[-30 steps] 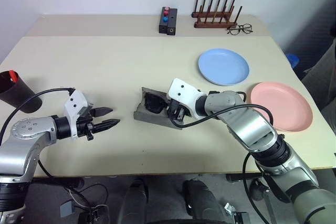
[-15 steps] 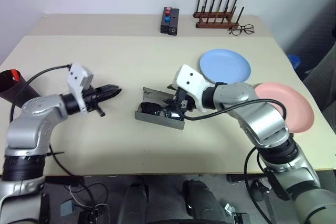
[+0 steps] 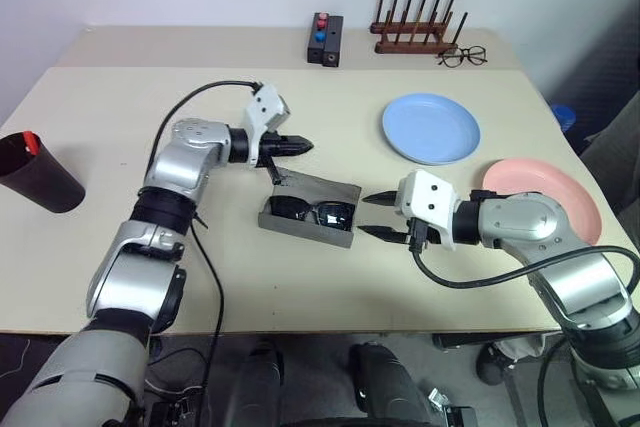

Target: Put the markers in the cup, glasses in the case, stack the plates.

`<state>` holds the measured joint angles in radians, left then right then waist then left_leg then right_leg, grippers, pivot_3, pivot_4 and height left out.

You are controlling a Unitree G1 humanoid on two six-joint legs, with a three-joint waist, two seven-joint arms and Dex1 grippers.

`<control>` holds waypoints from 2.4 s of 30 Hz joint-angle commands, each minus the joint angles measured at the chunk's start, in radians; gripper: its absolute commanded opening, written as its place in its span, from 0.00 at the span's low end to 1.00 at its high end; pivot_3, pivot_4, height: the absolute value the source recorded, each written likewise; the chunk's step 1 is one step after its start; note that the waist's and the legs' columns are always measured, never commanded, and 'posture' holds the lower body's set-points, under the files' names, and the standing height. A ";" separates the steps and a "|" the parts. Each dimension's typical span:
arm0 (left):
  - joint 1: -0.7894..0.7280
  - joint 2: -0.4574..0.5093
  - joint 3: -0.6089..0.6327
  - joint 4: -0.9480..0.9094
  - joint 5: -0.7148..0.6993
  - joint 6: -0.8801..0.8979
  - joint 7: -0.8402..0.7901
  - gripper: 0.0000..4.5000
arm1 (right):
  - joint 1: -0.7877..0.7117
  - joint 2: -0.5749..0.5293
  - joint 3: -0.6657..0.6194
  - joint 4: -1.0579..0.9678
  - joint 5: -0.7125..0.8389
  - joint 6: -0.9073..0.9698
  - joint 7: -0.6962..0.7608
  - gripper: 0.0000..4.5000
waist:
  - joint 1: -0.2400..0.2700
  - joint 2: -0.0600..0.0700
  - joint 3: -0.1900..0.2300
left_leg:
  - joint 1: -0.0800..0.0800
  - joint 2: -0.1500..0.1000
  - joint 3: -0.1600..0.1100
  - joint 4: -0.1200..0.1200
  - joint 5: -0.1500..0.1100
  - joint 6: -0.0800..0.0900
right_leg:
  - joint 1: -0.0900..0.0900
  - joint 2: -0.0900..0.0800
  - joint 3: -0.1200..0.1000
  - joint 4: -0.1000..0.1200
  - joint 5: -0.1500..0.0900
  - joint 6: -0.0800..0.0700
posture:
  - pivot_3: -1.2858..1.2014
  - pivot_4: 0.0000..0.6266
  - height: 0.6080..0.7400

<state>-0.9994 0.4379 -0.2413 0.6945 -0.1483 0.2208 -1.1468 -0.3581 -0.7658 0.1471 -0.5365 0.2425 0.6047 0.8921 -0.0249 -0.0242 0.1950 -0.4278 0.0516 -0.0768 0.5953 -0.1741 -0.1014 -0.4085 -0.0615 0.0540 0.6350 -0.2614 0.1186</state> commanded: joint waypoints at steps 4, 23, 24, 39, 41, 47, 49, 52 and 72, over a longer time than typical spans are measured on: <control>-0.025 0.049 -0.075 0.039 0.085 -0.105 -0.217 0.01 | 0.056 -0.019 -0.164 -0.091 0.093 0.040 -0.025 0.48 | 0.005 0.000 0.000 | 0.000 0.000 0.000 0.000 0.000 0.000 | 0.000 0.000 0.000 0.000 0.000 0.000 | 0.52 0.24 0.99; -0.026 0.017 0.032 0.050 0.105 -0.129 -0.056 0.01 | 0.056 -0.023 -0.144 -0.021 0.117 -0.023 -0.006 0.48 | 0.011 0.000 0.000 | 0.000 0.000 0.000 0.002 0.000 0.000 | 0.002 0.000 0.000 0.000 0.000 0.000 | 0.52 0.24 0.99; -0.029 0.014 0.026 0.066 0.117 -0.146 -0.048 0.01 | 0.053 -0.021 -0.140 -0.018 0.116 -0.026 -0.007 0.48 | 0.010 0.000 0.000 | 0.000 0.000 0.000 0.002 0.000 0.000 | 0.001 0.000 0.000 0.000 0.000 0.000 | 0.52 0.24 0.99; -0.001 0.051 0.003 0.026 0.116 -0.137 -0.260 0.01 | 0.082 -0.014 -0.128 -0.036 0.119 -0.037 -0.033 0.48 | 0.007 0.001 0.000 | 0.000 0.000 0.000 0.001 0.000 0.000 | 0.001 0.000 0.000 0.000 0.000 0.000 | 0.52 0.24 0.99; 0.017 0.076 0.001 -0.035 0.101 -0.096 -0.318 0.01 | 0.083 -0.016 -0.129 -0.034 0.120 -0.039 -0.034 0.48 | 0.006 0.001 0.000 | 0.000 0.000 0.000 0.001 0.000 0.000 | 0.001 0.000 0.000 0.000 0.000 0.000 | 0.52 0.24 0.99; 0.137 0.147 -0.041 -0.238 0.113 -0.060 -0.386 0.01 | 0.077 -0.013 -0.121 -0.019 0.114 -0.049 -0.035 0.48 | 0.005 0.001 -0.001 | 0.001 0.000 0.000 0.001 0.000 0.000 | 0.002 0.000 0.000 0.001 0.000 0.000 | 0.52 0.24 0.99; 0.172 0.164 -0.047 -0.292 0.113 -0.042 -0.381 0.01 | 0.071 -0.011 -0.116 -0.012 0.111 -0.054 -0.034 0.48 | 0.006 0.001 0.000 | 0.001 0.000 0.000 0.001 0.000 0.000 | 0.002 0.000 0.000 0.001 0.000 0.000 | 0.52 0.24 0.99; 0.199 0.178 -0.053 -0.328 0.122 -0.033 -0.365 0.01 | 0.063 -0.010 -0.110 -0.002 0.108 -0.061 -0.032 0.48 | 0.008 0.001 -0.001 | 0.001 0.000 0.000 0.001 0.000 0.000 | 0.002 0.000 0.000 0.001 0.000 0.000 | 0.52 0.24 0.99; 0.570 0.272 0.313 -0.881 -0.222 0.277 -0.057 0.01 | -0.322 0.075 0.135 0.855 -0.449 -0.424 -0.334 0.48 | -0.003 0.003 0.000 | 0.002 0.000 0.000 0.000 0.000 0.000 | -0.002 0.000 0.000 0.009 -0.001 0.002 | 0.52 0.24 0.99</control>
<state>-0.4436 0.6919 0.0268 -0.1006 -0.3321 0.4738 -1.2324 -0.6489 -0.6895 0.2759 0.2738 -0.1643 0.2535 0.5761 -0.0274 -0.0211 0.1955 -0.4260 0.0516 -0.0769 0.5961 -0.1742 -0.1011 -0.4100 -0.0620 0.0542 0.6447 -0.2627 0.1201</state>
